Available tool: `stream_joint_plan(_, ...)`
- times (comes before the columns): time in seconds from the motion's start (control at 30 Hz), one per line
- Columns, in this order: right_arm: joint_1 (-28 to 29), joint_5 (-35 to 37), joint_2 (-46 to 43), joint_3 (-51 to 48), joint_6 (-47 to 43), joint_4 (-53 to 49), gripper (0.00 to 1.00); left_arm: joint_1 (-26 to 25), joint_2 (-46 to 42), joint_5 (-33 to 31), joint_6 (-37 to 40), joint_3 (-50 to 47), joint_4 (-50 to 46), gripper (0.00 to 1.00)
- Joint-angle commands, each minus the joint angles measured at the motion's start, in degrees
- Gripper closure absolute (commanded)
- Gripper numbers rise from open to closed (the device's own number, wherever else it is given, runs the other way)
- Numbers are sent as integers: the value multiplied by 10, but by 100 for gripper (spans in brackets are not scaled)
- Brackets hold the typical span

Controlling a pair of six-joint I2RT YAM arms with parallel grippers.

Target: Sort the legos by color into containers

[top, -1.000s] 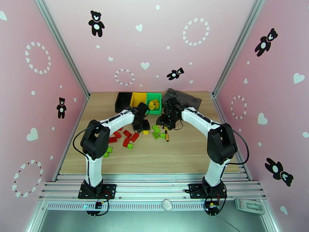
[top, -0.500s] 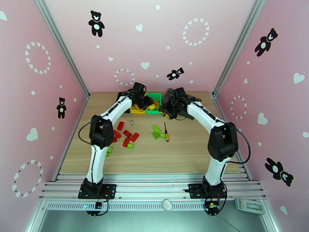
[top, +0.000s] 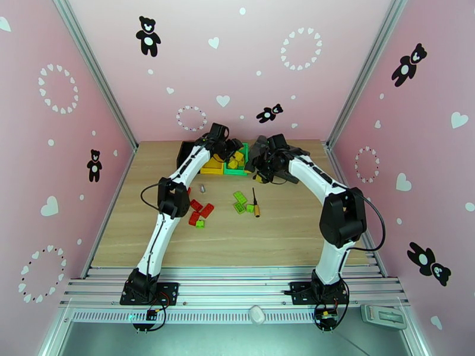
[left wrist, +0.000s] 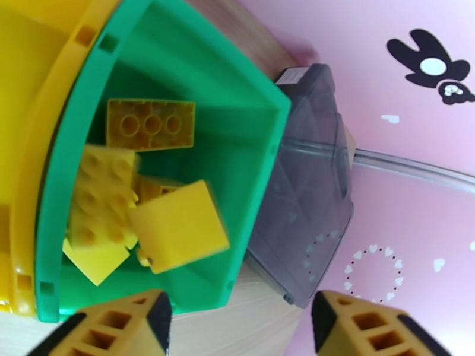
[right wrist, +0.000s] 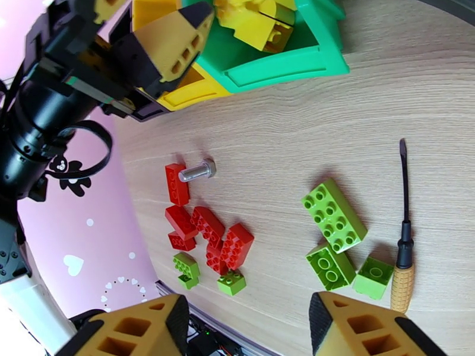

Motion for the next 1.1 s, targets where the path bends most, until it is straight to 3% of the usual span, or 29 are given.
stream_joint_plan(0.0,-4,9,-12,18,-19,-21,39,1,-51,-4,22,-29,-6,30)
stream_joint_plan(0.17,-3,18,-13,36,-40,-37,37,-7,-121,-38,73,-82,-31,30)
stream_joint_plan(0.33,14,71,-6,72,-87,-79,37,-18,-205,-96,120,-165,-67,27)
stream_joint_plan(0.57,42,63,43,110,-131,-144,39,-22,-337,-167,154,-339,-85,19)
stream_joint_plan(0.8,89,100,64,138,-176,-185,37,-22,-475,-220,160,-536,-83,14)
stream_joint_plan(1.07,130,146,87,145,-203,-224,42,-32,-589,-256,141,-710,-105,22)
